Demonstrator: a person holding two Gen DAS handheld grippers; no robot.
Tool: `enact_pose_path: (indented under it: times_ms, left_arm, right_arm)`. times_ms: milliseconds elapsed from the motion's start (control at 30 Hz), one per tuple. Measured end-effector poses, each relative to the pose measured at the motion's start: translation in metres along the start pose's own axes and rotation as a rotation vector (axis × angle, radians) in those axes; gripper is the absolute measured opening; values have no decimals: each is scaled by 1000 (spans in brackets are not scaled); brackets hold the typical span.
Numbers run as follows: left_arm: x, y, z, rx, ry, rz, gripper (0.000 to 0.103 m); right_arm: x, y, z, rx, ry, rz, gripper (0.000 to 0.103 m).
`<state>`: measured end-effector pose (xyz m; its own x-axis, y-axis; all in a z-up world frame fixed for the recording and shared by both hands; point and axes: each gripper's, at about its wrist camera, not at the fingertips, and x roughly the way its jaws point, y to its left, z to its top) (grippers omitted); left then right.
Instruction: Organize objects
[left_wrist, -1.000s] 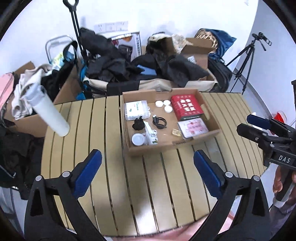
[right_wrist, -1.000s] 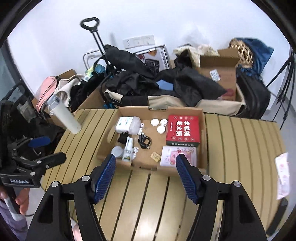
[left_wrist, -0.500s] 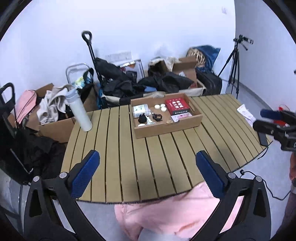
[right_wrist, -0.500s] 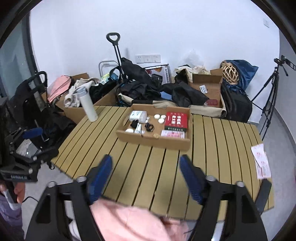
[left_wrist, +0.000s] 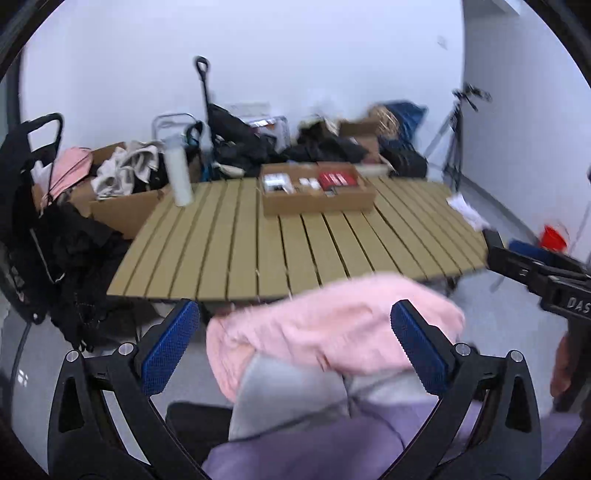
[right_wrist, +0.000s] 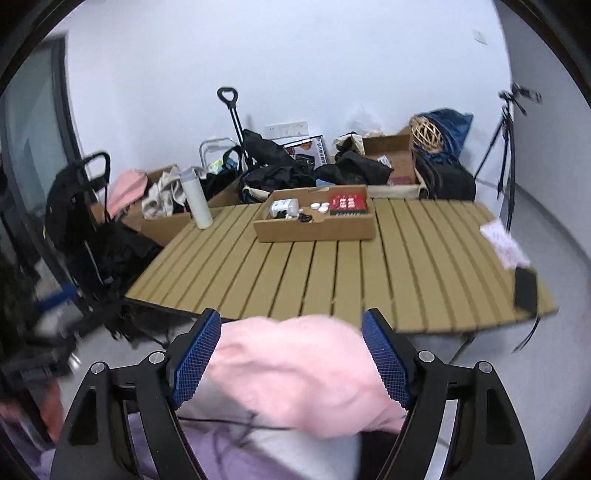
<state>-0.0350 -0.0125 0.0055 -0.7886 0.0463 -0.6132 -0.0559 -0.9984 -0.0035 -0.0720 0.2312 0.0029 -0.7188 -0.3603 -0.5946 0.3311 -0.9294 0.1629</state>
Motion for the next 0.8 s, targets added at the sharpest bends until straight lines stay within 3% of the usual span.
enact_pose_path:
  times_ms: [133,333,800]
  left_arm:
    - [-5,4,3,-23,-43,37,103]
    - [-10,13,-5,-85,-29,32,103]
    - [-12,15,-7,-76,-35,48,103]
  right_arm:
    - [0,18,-7,-62,-9,-26,82]
    - [4,26,-10,-71,4,-23,82]
    - [3,23,-11,-50,1,-32,82]
